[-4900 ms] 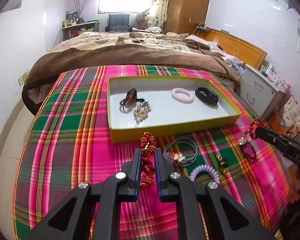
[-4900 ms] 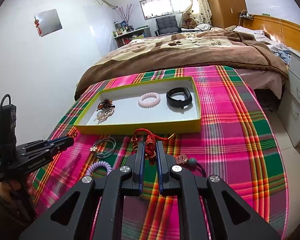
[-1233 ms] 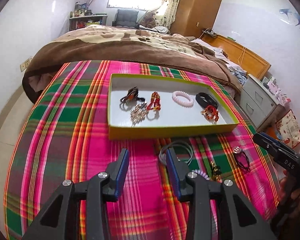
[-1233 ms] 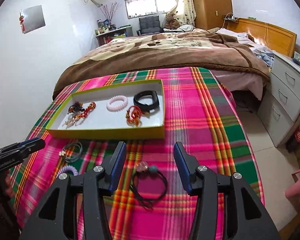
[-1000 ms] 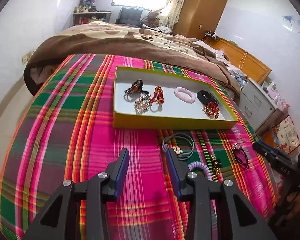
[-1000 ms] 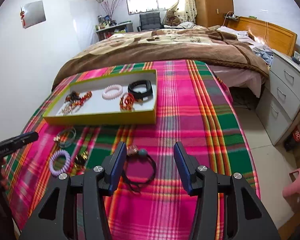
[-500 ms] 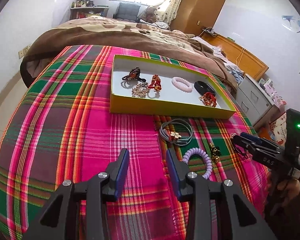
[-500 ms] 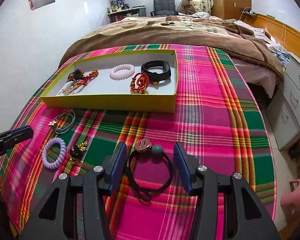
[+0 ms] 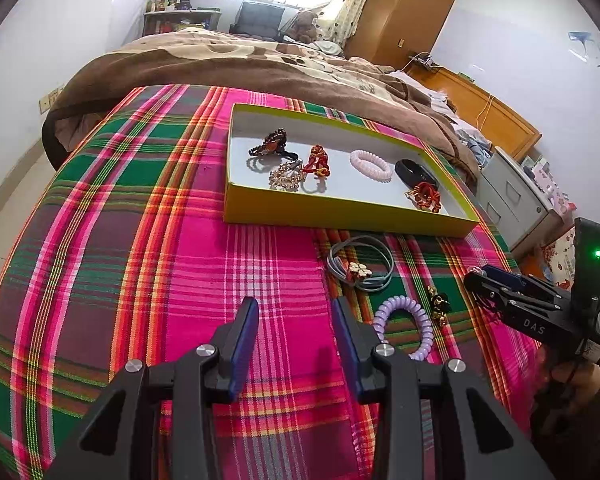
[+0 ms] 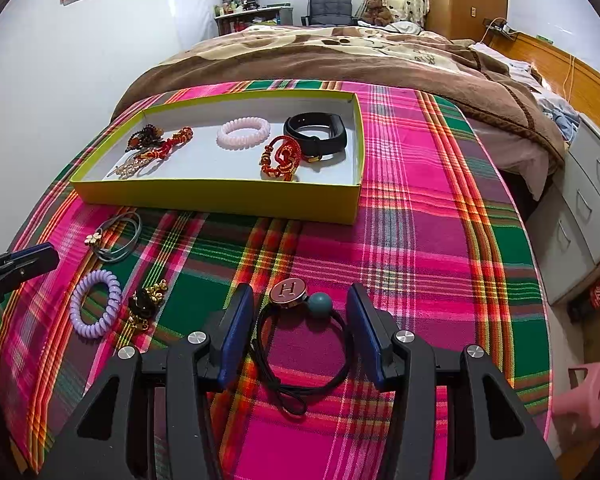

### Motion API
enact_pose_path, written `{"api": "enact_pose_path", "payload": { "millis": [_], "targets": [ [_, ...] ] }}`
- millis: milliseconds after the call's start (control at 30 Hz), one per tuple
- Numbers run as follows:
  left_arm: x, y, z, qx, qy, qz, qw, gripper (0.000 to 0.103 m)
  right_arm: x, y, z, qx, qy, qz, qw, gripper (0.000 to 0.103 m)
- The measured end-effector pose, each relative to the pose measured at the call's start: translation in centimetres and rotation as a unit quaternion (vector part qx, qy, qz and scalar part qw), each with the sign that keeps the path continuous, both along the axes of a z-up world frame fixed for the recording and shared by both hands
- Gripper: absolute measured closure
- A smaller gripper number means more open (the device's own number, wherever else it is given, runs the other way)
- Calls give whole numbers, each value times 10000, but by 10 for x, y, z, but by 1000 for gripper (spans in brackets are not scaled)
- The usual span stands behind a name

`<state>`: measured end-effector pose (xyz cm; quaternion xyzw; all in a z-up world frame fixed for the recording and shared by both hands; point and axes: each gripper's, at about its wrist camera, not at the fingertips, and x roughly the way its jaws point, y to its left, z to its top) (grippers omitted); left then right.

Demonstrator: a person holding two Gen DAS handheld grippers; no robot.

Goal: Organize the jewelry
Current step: 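Grasp the black hair tie with round charm with the right gripper, then grasp the grey cord bundle with white flower charm with the left gripper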

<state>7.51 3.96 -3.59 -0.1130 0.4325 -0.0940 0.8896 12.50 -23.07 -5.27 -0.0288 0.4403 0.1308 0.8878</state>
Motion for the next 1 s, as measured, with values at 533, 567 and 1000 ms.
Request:
{"api": "enact_pose_path", "payload": {
  "millis": [533,567,1000],
  "targets": [
    [16,-24,1,94,42,-294,9995,65,-1,-9,2,30,-34,-203,9998,90],
    [18,-25,0,90,82,-301,9995,65,-1,-10,2,65,-30,-212,9997,90],
    [34,-44,-3,341,63,-235,9991,65,-3,-17,6,269,-117,-304,9991,90]
  ]
}}
